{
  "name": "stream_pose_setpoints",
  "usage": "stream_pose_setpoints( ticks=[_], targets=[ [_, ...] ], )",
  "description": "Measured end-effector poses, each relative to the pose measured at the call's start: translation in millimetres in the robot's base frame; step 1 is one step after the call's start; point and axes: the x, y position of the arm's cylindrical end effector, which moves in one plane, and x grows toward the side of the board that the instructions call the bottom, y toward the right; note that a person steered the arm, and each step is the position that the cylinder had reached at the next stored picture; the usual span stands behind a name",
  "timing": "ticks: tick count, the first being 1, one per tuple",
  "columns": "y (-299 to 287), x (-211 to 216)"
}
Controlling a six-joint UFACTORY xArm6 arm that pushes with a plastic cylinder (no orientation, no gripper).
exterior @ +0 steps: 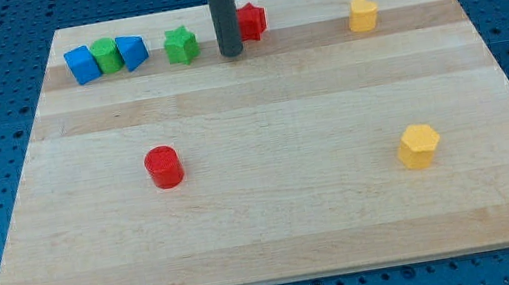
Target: Move the green star closer to the blue triangle
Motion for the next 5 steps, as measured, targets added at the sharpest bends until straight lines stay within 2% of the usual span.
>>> stream_pose_setpoints(
  ticks=[2, 5],
  targets=[
    [0.0, -10.1],
    [-48.2, -10.0]
  ],
)
